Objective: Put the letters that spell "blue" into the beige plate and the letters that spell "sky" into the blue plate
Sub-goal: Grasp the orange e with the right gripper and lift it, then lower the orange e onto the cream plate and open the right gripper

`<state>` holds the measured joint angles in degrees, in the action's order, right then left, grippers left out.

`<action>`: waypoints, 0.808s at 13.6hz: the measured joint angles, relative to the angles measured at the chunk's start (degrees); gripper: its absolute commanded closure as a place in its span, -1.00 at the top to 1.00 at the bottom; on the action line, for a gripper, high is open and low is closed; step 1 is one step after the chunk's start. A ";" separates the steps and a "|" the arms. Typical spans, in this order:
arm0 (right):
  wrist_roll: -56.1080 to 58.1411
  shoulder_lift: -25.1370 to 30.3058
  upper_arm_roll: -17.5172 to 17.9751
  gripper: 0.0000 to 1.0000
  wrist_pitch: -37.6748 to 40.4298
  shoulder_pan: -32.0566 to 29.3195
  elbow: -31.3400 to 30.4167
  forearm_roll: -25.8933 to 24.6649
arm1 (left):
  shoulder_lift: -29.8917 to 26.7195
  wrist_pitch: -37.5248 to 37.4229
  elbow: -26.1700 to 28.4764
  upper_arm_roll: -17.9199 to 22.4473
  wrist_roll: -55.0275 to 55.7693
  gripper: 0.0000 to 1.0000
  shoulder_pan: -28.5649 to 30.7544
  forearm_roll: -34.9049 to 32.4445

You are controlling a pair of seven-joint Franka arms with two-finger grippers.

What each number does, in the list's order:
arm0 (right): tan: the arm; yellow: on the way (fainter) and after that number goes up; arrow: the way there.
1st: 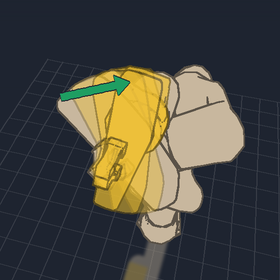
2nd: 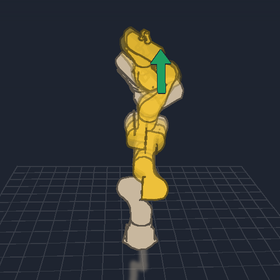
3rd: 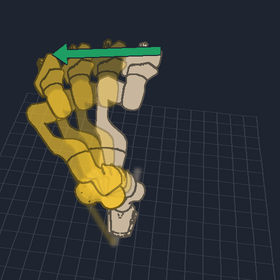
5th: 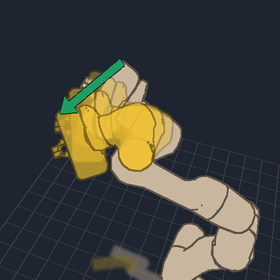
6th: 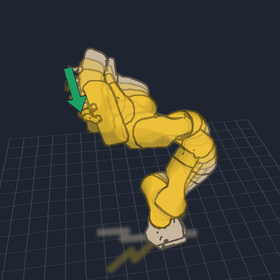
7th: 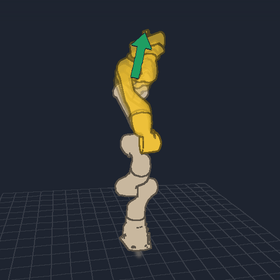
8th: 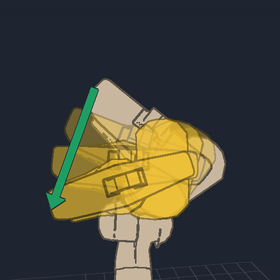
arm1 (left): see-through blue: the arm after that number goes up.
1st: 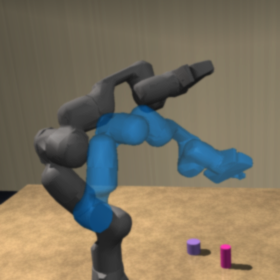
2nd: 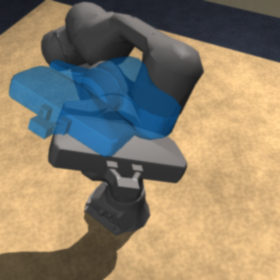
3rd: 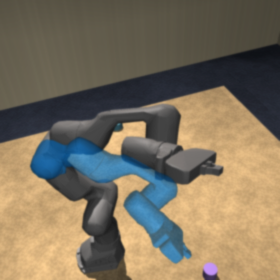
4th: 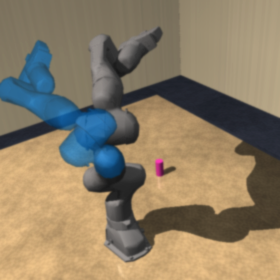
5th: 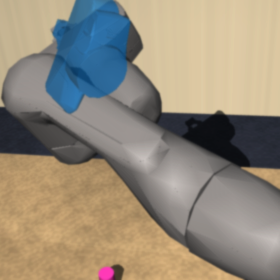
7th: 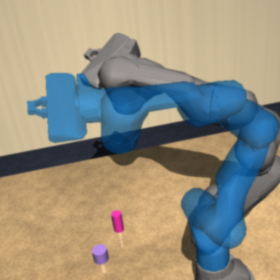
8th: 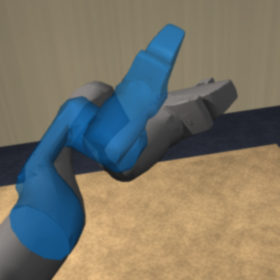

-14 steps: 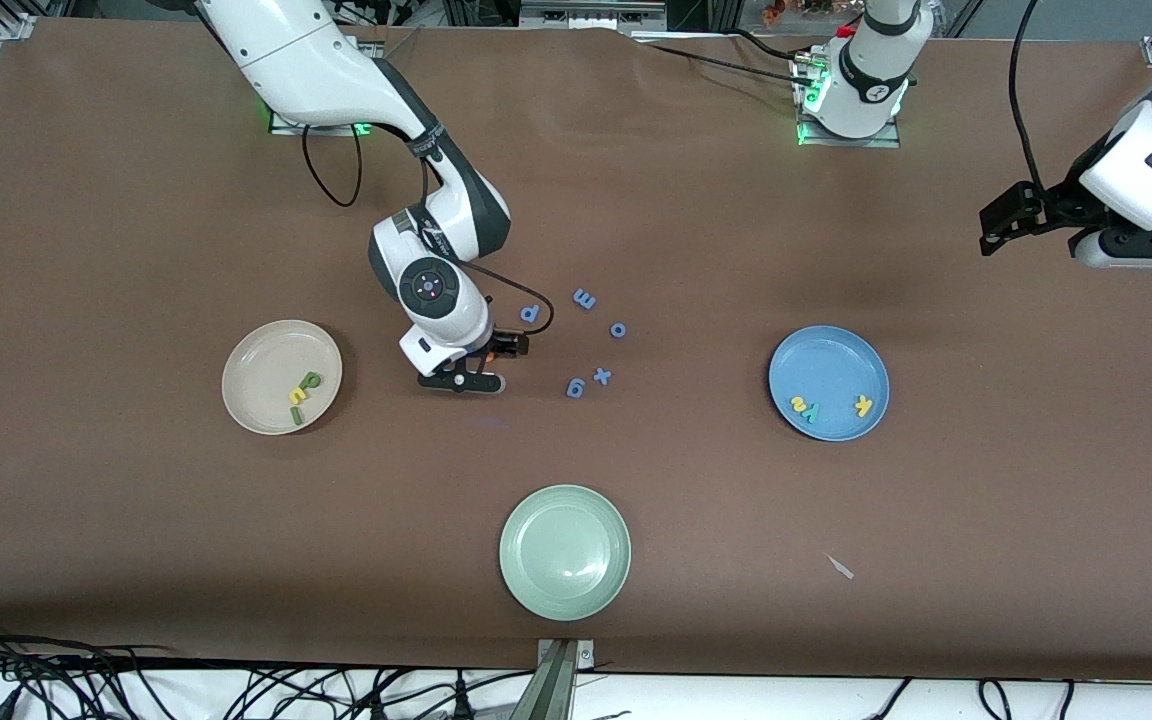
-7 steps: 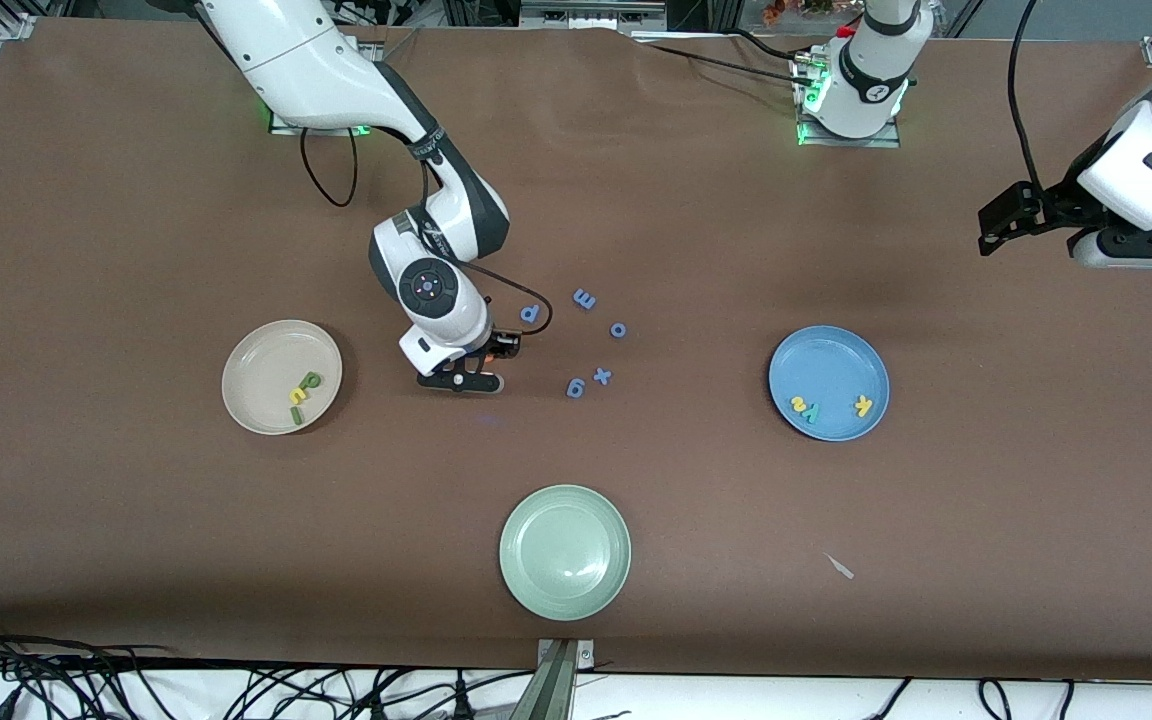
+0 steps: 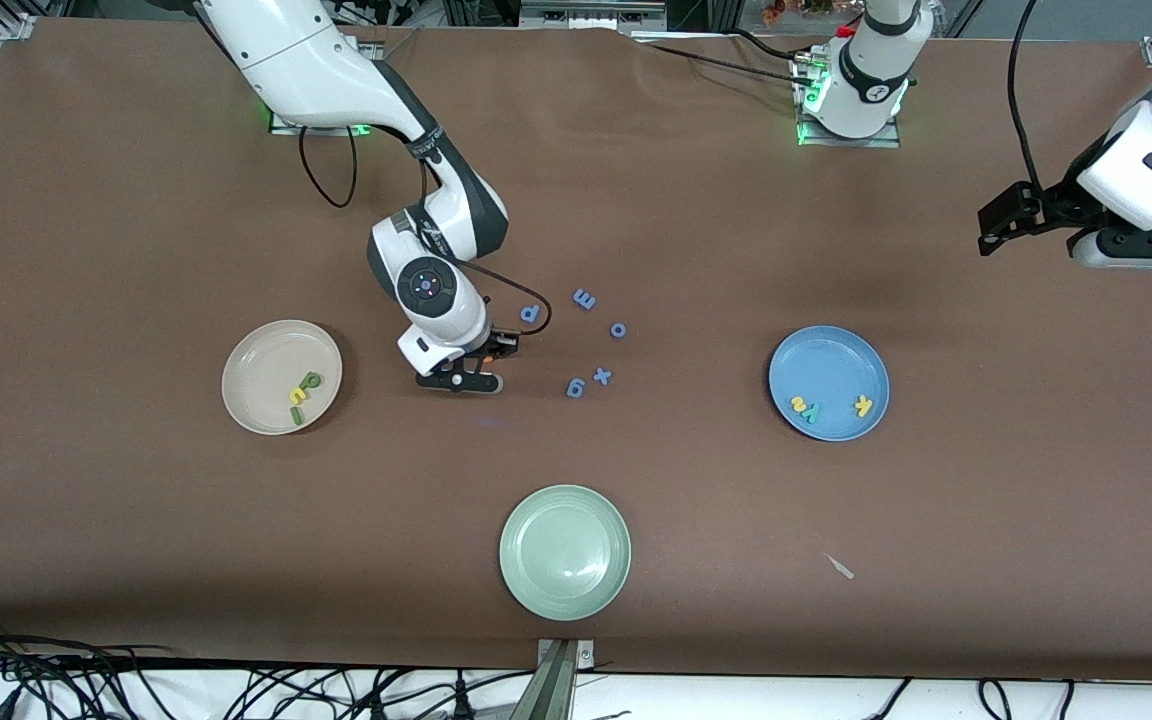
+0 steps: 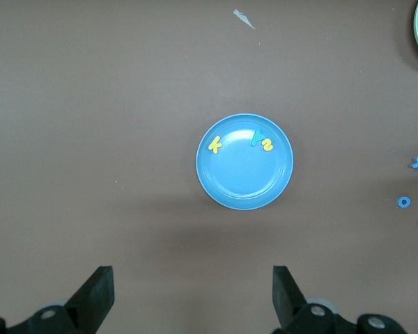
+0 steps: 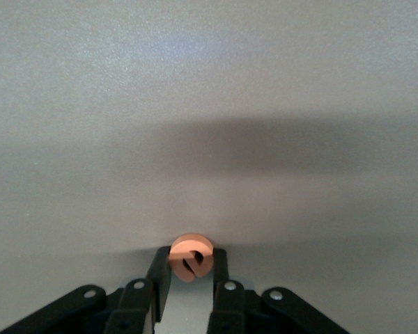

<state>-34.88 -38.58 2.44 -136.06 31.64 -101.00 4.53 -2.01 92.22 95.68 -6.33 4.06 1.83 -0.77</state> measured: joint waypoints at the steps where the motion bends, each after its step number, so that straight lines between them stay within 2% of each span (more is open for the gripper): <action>1: 0.02 0.02 -0.18 -0.68 -0.06 -0.09 0.30 0.00 | 0.00 0.00 -0.01 0.00 0.00 1.00 0.00 0.00; 3: 0.68 0.54 -1.04 -0.68 0.85 -0.77 1.32 0.00 | 0.00 0.00 -0.03 -0.04 0.00 1.00 0.00 0.00; 5: 4.80 2.08 -3.69 -0.67 4.40 -1.66 2.12 -0.01 | 0.00 0.00 -0.04 -0.05 0.00 1.00 0.00 0.00; 11: 25.11 5.93 -17.61 -0.64 15.12 -3.14 2.34 0.10 | 0.00 0.00 -0.06 -0.06 0.00 1.00 0.00 0.00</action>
<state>-9.77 -32.65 -15.17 -120.94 28.50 -98.66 4.64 -2.01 92.21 95.62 -6.39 4.06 1.83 -0.77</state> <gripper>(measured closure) 0.718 0.000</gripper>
